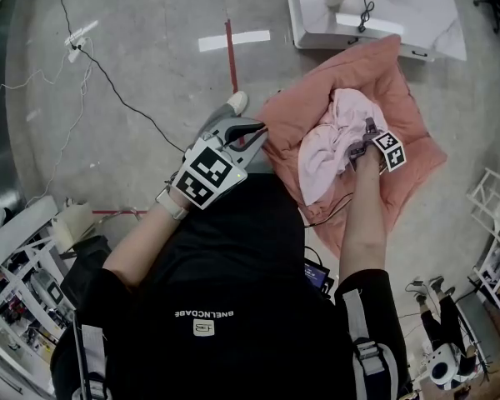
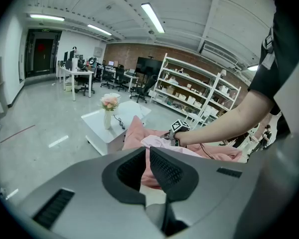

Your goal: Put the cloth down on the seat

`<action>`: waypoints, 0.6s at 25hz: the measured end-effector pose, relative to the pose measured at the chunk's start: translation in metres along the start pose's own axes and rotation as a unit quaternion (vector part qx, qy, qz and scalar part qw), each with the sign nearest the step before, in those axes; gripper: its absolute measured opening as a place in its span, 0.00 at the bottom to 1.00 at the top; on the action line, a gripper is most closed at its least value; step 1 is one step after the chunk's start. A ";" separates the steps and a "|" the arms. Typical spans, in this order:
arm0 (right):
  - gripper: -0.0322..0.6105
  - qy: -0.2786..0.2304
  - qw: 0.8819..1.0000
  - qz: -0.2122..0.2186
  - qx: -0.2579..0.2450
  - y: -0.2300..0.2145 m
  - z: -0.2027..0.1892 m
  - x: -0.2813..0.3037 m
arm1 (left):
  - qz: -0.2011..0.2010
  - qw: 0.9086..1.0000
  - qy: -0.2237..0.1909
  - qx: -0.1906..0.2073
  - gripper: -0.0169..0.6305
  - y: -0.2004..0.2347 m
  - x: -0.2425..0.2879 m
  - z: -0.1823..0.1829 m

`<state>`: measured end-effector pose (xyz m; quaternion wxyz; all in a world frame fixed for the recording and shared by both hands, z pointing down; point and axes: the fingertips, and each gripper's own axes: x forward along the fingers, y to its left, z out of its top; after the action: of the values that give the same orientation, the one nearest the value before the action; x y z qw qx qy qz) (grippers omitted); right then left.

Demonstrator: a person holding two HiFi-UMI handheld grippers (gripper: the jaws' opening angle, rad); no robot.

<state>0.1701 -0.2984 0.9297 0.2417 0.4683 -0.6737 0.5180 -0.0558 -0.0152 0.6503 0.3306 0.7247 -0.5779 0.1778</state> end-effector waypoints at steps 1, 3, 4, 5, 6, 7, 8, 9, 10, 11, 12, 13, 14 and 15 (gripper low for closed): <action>0.40 -0.002 1.000 -0.003 0.002 -0.002 0.002 -0.002 | -0.001 1.000 -0.001 0.001 0.05 -0.001 0.000 0.000; 0.40 -0.005 1.000 -0.005 0.003 -0.006 0.004 -0.007 | -0.002 1.000 -0.002 0.002 0.05 -0.003 -0.002 0.000; 0.40 -0.006 1.000 -0.004 0.005 -0.007 0.004 -0.010 | -0.002 1.000 -0.001 0.002 0.05 -0.004 -0.003 0.000; 0.41 -0.008 1.000 -0.004 0.008 -0.009 0.005 -0.014 | -0.002 1.000 -0.001 0.003 0.05 -0.004 -0.004 -0.001; 0.41 -0.010 1.000 -0.003 0.011 -0.010 0.006 -0.017 | -0.001 1.000 -0.001 0.003 0.05 -0.004 -0.005 -0.002; 0.41 -0.012 1.000 -0.003 0.012 -0.012 0.008 -0.020 | -0.001 1.000 -0.001 0.003 0.05 -0.004 -0.006 -0.003; 0.41 -0.015 1.000 -0.003 0.012 -0.013 0.009 -0.024 | -0.002 1.000 -0.002 0.004 0.05 -0.004 -0.007 -0.003; 0.41 -0.017 1.000 -0.002 0.011 -0.013 0.010 -0.028 | -0.002 1.000 -0.004 0.004 0.05 -0.004 -0.008 -0.003; 0.41 -0.020 1.000 0.000 0.008 -0.013 0.011 -0.032 | -0.004 1.000 -0.006 0.005 0.05 -0.004 -0.009 -0.002; 0.41 -0.022 1.000 0.001 0.004 -0.012 0.012 -0.037 | -0.005 1.000 -0.007 0.005 0.05 -0.004 -0.010 0.000; 0.41 -0.024 1.000 0.001 -0.002 -0.011 0.013 -0.041 | -0.008 1.000 -0.009 0.007 0.05 -0.005 -0.011 0.002; 0.41 -0.024 1.000 0.001 -0.009 -0.010 0.014 -0.046 | -0.011 1.000 -0.010 0.008 0.05 -0.007 -0.013 0.004; 0.41 -0.024 1.000 0.001 -0.016 -0.009 0.014 -0.052 | -0.014 1.000 -0.010 0.011 0.05 -0.010 -0.015 0.006; 0.41 -0.025 0.999 0.001 -0.021 -0.008 0.013 -0.059 | -0.017 1.000 -0.010 0.013 0.05 -0.014 -0.018 0.007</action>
<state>0.2059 -0.2883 0.8809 0.2339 0.4754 -0.6905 0.4924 -0.0478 -0.0055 0.6292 0.3179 0.7405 -0.5665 0.1724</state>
